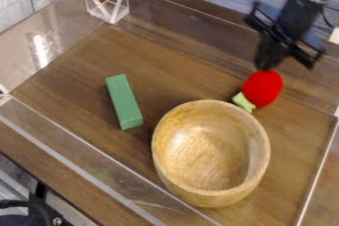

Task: Move the red object to the left side of the table

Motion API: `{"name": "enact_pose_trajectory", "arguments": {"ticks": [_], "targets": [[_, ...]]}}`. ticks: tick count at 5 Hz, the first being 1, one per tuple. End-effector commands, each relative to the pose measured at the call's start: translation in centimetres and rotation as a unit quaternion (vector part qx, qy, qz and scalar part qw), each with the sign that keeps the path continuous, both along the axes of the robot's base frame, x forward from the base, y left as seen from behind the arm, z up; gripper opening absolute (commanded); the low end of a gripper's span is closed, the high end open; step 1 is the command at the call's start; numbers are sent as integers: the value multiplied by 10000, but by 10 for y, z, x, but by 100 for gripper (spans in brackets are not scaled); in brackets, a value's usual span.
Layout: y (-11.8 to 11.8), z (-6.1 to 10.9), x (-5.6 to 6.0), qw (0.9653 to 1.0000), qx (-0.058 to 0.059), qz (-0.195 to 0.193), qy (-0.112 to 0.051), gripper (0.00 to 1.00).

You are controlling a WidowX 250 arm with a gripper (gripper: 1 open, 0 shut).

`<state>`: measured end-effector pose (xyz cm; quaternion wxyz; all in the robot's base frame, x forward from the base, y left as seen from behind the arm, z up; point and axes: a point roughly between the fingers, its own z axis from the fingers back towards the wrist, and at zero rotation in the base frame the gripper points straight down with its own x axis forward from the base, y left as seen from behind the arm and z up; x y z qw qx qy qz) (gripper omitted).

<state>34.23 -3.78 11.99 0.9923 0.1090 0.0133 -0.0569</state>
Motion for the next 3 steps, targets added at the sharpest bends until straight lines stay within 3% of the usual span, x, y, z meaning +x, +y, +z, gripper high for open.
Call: {"name": "enact_pose_trajectory", "arguments": {"ticks": [1,2,3], "targets": [[25,31,-1,9993,77,213,-309,0],[17,22,-2,9995,11,41,-302,100],[8,12,-2,9994,-59,-140,-313,100]]}}
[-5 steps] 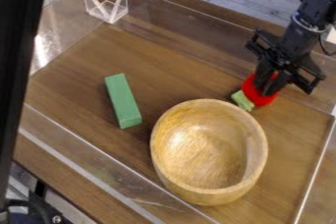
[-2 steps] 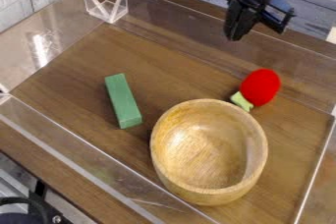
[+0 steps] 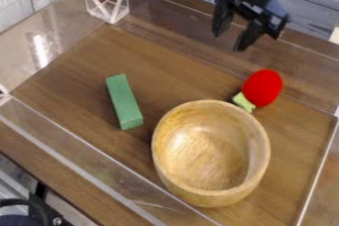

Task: Move the red object to the left side of the table

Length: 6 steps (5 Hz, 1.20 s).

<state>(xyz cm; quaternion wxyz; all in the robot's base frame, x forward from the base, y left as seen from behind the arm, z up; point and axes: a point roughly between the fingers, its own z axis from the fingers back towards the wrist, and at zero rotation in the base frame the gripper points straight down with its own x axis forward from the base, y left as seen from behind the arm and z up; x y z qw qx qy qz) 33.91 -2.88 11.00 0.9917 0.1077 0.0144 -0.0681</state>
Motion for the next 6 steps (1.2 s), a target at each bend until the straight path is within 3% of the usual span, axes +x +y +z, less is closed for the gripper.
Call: {"name": "enact_pose_trajectory", "arguments": {"ticks": [1,3,6], "targets": [[-14,10,3,9987,-118,-315,-394,100],[-31,-15,10,9963,-290,-650,-472,100],[-39,-56,14,9946,-577,-720,-465,100]]}}
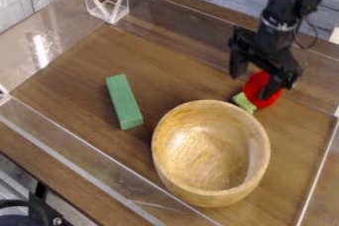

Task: Move the red object to the left side of the table

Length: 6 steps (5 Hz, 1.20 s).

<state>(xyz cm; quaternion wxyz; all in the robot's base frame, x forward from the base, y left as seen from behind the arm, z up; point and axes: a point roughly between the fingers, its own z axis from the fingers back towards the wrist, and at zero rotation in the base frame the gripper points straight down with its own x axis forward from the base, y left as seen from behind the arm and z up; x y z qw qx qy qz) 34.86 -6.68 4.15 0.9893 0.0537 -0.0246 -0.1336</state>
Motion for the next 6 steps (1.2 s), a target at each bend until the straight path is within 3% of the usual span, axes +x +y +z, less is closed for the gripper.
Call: {"name": "enact_pose_trajectory", "arguments": {"ticks": [1,2,4,6], "targets": [[-1,1,6,9998,-96,-11,-179,100],[1,-3,7,9997,-135,18,-182,0],[23,37,2,9998,175,92,84,0],[65,81,-1,9984,401,385,67,0]]}}
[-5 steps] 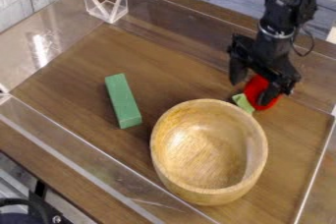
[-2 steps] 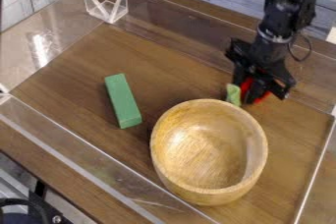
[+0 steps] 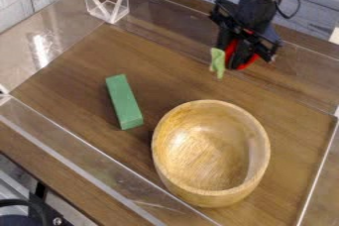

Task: Move the red object to the left side of the table

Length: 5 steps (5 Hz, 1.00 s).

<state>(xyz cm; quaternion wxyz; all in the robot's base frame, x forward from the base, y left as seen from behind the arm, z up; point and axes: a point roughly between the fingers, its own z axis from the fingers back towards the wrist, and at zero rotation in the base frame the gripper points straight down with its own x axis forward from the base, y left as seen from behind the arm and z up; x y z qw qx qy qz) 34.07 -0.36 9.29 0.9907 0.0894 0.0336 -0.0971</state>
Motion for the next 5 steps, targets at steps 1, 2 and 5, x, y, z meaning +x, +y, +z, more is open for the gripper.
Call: {"name": "enact_pose_trajectory", "arguments": {"ticks": [1,2,5], "targets": [[14,38,4,9990,77,72,-427,0],[22,51,-2,9984,46,212,-519,0],[66,72,-19,9953,71,729,-639,0]]}}
